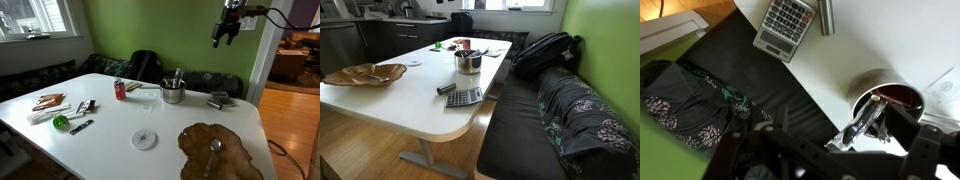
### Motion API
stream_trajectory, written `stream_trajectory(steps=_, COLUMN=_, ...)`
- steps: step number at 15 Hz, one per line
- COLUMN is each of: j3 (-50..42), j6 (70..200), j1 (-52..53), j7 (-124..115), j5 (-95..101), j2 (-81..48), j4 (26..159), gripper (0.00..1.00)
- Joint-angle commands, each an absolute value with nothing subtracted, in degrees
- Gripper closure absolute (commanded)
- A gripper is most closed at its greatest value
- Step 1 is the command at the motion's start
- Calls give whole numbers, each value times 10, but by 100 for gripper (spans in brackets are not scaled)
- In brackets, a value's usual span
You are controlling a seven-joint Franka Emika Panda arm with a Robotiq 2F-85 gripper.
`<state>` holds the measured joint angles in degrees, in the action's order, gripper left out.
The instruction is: Remove the plastic bag from the pot and put it on the table
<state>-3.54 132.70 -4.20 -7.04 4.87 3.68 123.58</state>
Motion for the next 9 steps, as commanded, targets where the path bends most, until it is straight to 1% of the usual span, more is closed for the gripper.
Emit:
stream_trajectory(steps=1, j3=-20, j6=1424, j1=-32, j7=-193, j5=71, j2=-86, j4=1165, gripper=0)
stream_trajectory(steps=5, j3=-39, j6=1475, j1=11, j7=-305, j5=96, j2=-219, j4=1053, gripper=0)
stream_trajectory(steps=9, j3=-72, j6=1466, j1=52, j7=-347, j5=84, j2=-330, j4=933, gripper=0)
